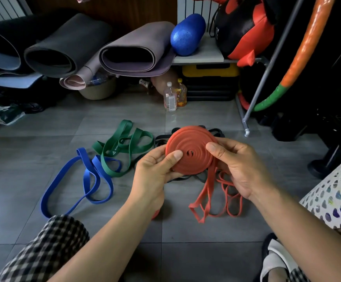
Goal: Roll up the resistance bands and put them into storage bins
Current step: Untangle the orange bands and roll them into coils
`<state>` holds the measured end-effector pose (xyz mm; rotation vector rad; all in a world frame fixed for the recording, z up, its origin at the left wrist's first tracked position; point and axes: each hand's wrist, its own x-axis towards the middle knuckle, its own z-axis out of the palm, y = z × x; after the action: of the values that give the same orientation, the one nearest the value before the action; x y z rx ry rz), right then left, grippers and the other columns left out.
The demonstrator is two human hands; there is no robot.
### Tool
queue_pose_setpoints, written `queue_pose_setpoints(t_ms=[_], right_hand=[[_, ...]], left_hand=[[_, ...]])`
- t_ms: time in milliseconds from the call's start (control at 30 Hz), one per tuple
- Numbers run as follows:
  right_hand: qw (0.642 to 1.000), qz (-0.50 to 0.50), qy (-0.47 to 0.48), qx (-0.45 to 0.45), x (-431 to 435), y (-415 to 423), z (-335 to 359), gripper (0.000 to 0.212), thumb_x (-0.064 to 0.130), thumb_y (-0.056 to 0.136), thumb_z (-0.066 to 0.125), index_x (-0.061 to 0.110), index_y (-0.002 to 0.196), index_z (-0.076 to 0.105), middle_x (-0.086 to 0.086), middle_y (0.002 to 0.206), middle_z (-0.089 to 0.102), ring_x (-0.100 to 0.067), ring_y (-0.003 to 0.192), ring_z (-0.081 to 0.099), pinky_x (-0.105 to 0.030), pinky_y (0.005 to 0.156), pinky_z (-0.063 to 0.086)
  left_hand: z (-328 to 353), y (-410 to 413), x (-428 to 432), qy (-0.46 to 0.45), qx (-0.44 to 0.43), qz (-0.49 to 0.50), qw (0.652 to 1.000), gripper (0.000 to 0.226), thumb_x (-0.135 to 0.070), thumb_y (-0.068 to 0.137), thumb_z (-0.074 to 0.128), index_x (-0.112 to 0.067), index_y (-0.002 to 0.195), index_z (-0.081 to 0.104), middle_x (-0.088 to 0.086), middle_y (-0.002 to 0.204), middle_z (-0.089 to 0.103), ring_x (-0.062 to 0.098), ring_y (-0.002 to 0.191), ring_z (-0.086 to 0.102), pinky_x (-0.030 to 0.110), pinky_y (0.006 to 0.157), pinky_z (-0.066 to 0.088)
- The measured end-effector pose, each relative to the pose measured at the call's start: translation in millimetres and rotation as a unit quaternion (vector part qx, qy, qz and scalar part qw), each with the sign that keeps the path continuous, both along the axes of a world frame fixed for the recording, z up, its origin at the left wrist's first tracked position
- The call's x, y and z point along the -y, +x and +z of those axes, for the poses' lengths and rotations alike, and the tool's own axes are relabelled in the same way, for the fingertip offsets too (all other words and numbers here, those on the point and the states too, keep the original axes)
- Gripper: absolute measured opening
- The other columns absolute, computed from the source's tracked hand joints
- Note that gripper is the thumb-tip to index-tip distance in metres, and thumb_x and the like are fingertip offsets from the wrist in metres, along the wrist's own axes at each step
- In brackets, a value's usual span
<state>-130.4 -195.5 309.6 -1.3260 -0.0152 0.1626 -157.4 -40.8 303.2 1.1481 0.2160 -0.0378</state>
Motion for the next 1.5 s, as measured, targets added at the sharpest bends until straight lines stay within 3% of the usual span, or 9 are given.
queue_pose_setpoints(t_ms=[100, 167, 267, 367, 567, 933, 1067, 1233, 1500], right_hand=[[0.994, 0.015, -0.097, 0.053, 5, 0, 2, 0.015, 0.024, 0.067, 0.068, 0.023, 0.081, 0.071, 0.006, 0.077, 0.073, -0.006, 0.074, 0.067, -0.02, 0.074, 0.054], [0.966, 0.015, -0.23, 0.116, 10, 0, 2, 0.014, 0.02, 0.072, 0.071, 0.022, 0.086, 0.072, 0.009, 0.076, 0.073, 0.0, 0.07, 0.065, -0.019, 0.072, 0.053], [0.877, 0.048, -0.425, 0.221, 10, -4, -5, 0.019, 0.024, 0.075, 0.073, 0.018, 0.093, 0.074, 0.004, 0.077, 0.074, -0.006, 0.068, 0.066, -0.028, 0.071, 0.052], [0.869, 0.083, -0.429, 0.231, 5, -9, -6, 0.02, 0.027, 0.075, 0.072, 0.022, 0.095, 0.073, 0.004, 0.079, 0.073, -0.007, 0.072, 0.067, -0.031, 0.077, 0.052], [0.966, 0.106, -0.215, 0.093, 14, -4, 7, 0.024, 0.019, 0.065, 0.071, 0.025, 0.088, 0.068, 0.007, 0.081, 0.073, -0.006, 0.076, 0.068, -0.023, 0.076, 0.056], [0.998, 0.031, -0.059, 0.023, 0, -4, -4, 0.016, 0.004, 0.078, 0.062, 0.017, 0.084, 0.068, 0.009, 0.072, 0.072, -0.002, 0.07, 0.067, -0.013, 0.066, 0.053], [0.967, 0.075, -0.223, 0.096, 12, 0, -1, 0.016, 0.008, 0.079, 0.066, 0.023, 0.084, 0.07, 0.012, 0.072, 0.071, -0.005, 0.075, 0.065, -0.022, 0.072, 0.053], [0.923, 0.116, -0.33, 0.16, 7, -6, -4, 0.019, 0.017, 0.079, 0.069, 0.035, 0.087, 0.068, 0.013, 0.082, 0.072, 0.001, 0.078, 0.066, -0.02, 0.076, 0.052], [0.983, 0.098, -0.142, 0.061, 14, -3, 5, 0.017, 0.013, 0.068, 0.068, 0.016, 0.084, 0.069, 0.002, 0.079, 0.074, -0.008, 0.075, 0.069, -0.016, 0.068, 0.053]], left_hand=[[-7, -2, 0, 0.025, -0.026, -0.025, 0.999, 0.016, -0.003, 0.08, 0.061, -0.008, 0.095, 0.063, 0.006, 0.086, 0.073, 0.023, 0.08, 0.069, 0.029, 0.069, 0.059], [-10, 2, -7, 0.159, 0.006, -0.064, 0.985, 0.03, 0.001, 0.08, 0.064, -0.016, 0.104, 0.059, -0.001, 0.095, 0.069, 0.017, 0.09, 0.064, 0.023, 0.075, 0.056], [-8, 8, -16, 0.399, 0.119, -0.149, 0.897, 0.055, -0.007, 0.076, 0.073, -0.028, 0.122, 0.052, -0.012, 0.111, 0.06, 0.004, 0.104, 0.057, 0.023, 0.088, 0.05], [-5, 9, -17, 0.487, 0.153, -0.157, 0.845, 0.025, -0.013, 0.074, 0.074, -0.02, 0.097, 0.069, -0.006, 0.086, 0.069, 0.013, 0.082, 0.066, 0.037, 0.082, 0.053], [10, 13, -23, 0.339, 0.127, -0.063, 0.93, 0.028, 0.002, 0.073, 0.071, -0.025, 0.079, 0.066, -0.008, 0.075, 0.07, 0.008, 0.072, 0.066, 0.021, 0.074, 0.055], [3, 4, -9, 0.112, 0.017, 0.004, 0.994, 0.015, 0.0, 0.083, 0.06, -0.014, 0.088, 0.064, -0.005, 0.07, 0.072, 0.009, 0.063, 0.067, 0.024, 0.055, 0.056], [2, 9, -19, 0.212, 0.031, -0.097, 0.972, 0.024, 0.002, 0.079, 0.065, -0.015, 0.096, 0.06, -0.003, 0.084, 0.068, 0.005, 0.071, 0.065, 0.014, 0.064, 0.052], [-1, 12, -20, 0.458, 0.134, -0.159, 0.864, 0.028, -0.011, 0.074, 0.075, -0.025, 0.094, 0.062, -0.007, 0.087, 0.064, 0.004, 0.075, 0.059, 0.02, 0.073, 0.048], [16, 17, -28, 0.134, 0.121, 0.006, 0.984, 0.019, -0.011, 0.069, 0.067, -0.015, 0.086, 0.061, -0.006, 0.074, 0.07, 0.007, 0.072, 0.065, 0.022, 0.07, 0.055]])
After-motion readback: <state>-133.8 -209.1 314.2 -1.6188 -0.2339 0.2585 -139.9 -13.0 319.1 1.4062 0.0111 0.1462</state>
